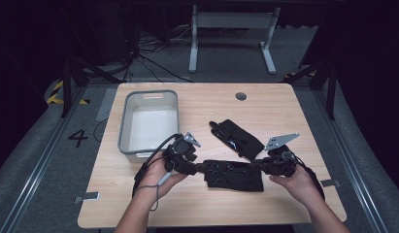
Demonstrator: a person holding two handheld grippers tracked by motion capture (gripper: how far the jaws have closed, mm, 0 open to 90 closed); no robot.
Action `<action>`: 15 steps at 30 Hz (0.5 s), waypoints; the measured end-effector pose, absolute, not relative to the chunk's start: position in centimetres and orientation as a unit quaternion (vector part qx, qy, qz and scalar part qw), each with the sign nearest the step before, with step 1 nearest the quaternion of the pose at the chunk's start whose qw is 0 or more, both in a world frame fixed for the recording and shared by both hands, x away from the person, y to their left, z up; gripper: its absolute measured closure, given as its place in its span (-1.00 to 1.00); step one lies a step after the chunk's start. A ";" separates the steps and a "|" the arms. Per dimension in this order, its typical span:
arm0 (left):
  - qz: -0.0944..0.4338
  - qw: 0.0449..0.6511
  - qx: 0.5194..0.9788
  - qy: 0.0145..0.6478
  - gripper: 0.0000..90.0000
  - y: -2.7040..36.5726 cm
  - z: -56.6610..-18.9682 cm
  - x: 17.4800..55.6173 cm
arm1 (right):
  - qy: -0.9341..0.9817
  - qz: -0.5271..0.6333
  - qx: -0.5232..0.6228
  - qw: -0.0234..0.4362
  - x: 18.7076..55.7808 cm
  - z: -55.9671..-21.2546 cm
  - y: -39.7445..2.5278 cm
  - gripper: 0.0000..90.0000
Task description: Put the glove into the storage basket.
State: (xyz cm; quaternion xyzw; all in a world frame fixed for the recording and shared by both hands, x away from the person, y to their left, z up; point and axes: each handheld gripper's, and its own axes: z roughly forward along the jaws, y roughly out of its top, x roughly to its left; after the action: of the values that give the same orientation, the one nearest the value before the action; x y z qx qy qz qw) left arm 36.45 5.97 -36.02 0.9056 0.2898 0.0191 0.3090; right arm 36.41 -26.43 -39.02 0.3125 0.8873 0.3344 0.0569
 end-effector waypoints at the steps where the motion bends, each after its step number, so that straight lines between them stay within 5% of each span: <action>1: 0.021 0.313 0.904 0.292 0.22 6.1 -35.9 36.4 | 0.881 0.346 0.318 0.055 36.6 -38.8 -26.6 0.79; 15: 0.023 0.316 0.899 0.304 0.16 7.2 -35.8 36.1 | 0.854 0.349 0.380 0.069 42.4 -38.1 -27.7 0.68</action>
State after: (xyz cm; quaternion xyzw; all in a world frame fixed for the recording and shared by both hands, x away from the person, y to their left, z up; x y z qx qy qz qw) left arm 36.11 7.15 -35.76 0.8986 0.3037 0.0229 0.3157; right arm 42.36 -27.71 -38.06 0.3797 0.8538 0.3494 0.0693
